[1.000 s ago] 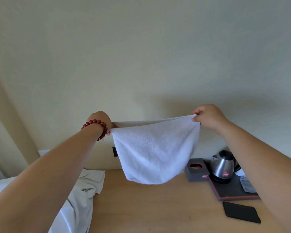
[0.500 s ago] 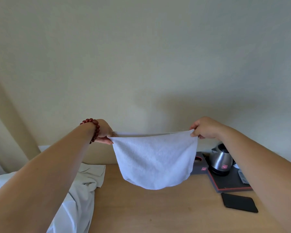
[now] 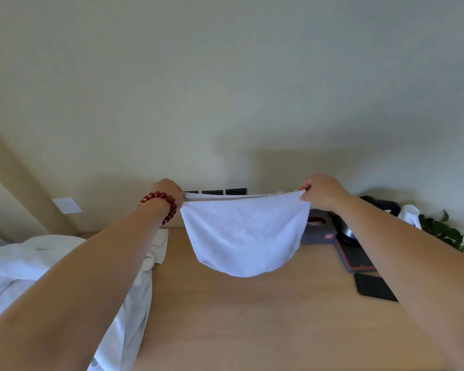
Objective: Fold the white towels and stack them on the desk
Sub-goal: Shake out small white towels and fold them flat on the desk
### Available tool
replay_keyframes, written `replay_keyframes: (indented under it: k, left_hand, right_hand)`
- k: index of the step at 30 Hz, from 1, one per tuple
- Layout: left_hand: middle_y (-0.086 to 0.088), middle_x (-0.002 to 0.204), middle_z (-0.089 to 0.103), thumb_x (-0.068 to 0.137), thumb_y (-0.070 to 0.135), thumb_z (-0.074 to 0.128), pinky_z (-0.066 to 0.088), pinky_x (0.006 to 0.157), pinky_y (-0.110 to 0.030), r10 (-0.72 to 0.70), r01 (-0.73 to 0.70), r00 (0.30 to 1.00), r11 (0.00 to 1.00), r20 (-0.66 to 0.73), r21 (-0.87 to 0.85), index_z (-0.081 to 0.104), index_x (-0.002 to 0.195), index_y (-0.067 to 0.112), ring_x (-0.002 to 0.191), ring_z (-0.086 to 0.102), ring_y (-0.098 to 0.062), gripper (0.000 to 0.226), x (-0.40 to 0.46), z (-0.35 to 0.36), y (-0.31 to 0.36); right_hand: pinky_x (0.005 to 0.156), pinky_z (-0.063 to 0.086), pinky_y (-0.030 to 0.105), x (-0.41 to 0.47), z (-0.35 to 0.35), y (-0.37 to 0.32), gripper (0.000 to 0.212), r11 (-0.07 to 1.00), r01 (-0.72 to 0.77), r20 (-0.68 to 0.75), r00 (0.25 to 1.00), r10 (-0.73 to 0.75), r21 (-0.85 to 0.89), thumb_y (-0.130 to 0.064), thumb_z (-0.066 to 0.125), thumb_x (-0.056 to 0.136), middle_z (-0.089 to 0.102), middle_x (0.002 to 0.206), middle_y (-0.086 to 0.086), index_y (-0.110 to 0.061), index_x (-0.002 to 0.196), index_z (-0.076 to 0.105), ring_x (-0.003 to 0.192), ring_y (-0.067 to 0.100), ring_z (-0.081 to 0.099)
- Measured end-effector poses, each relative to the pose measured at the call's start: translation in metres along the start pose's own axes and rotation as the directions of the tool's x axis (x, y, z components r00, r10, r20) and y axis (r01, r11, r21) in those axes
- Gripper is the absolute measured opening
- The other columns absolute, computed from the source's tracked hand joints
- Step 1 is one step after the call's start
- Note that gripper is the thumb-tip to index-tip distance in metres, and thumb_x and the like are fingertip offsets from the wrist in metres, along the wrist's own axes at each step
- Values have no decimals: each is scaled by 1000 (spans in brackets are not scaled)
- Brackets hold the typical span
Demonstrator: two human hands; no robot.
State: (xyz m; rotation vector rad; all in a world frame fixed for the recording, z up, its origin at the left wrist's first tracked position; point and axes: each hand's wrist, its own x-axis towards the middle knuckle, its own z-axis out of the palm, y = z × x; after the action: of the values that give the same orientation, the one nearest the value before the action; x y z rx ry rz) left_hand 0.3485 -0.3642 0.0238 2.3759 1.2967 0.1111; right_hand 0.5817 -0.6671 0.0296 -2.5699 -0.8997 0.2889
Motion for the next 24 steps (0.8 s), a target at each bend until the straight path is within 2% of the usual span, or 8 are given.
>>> replay_keyframes:
  k: [2,5,8,10,13,16,18,24]
  left_hand:
    - [-7,91,73,93,5,50,58,74,-33,39,-35,996,998,-74,60,76,94,14,82,67,-25,28,-7,9,8]
    - [-7,96,73,91,3,46,46,65,-28,104,-89,982,991,-160,99,77,98,16,80,63,-26,34,-7,27,11]
    - [-8,108,73,91,8,44,48,74,-28,141,-143,957,990,-254,11,74,111,22,96,66,-30,39,-7,44,11]
    - [-10,113,72,94,11,43,50,83,-32,147,-170,947,984,-284,-57,68,124,26,102,65,-33,42,-15,66,1]
    - [-9,113,71,96,12,42,47,81,-32,199,-203,949,979,-243,7,62,131,28,101,64,-32,43,-31,114,-32]
    - [-8,111,70,97,12,41,48,79,-34,208,-199,977,969,-46,145,61,131,25,98,65,-31,41,-45,174,-80]
    - [-6,122,68,97,13,41,50,86,-36,169,-180,983,967,73,182,56,137,28,105,65,-32,46,-56,207,-103]
    - [-1,126,65,95,10,43,51,93,-35,142,-200,956,956,256,213,63,129,26,111,63,-25,42,-83,269,-131]
  right_hand:
    - [78,41,27,14,13,4,22,1000,0,-84,997,1,6,-8,60,88,70,111,5,-14,104,73,103,27,61]
    - [75,37,27,32,32,14,19,997,12,-298,954,12,79,-9,55,91,69,106,7,-14,102,69,93,26,58]
    - [73,36,29,35,54,22,14,980,67,-499,866,36,186,-9,53,95,68,98,8,-9,101,65,85,25,55]
    - [71,33,30,26,80,31,13,974,63,-550,832,70,220,-8,50,94,64,94,5,-10,99,62,84,25,53]
    - [72,38,33,3,140,63,16,986,69,-492,871,16,154,-6,51,92,64,100,7,-11,101,64,91,28,57]
    - [69,48,38,-26,205,100,17,999,12,-333,943,4,45,-5,63,89,67,96,6,-14,101,69,88,31,63]
    - [66,48,37,-46,246,118,18,1000,-30,-213,977,29,-2,-3,68,84,66,92,5,-15,96,71,84,32,63]
    - [62,46,31,-82,328,156,24,992,-68,-20,998,66,-109,3,73,72,67,89,1,-17,86,73,80,28,64]
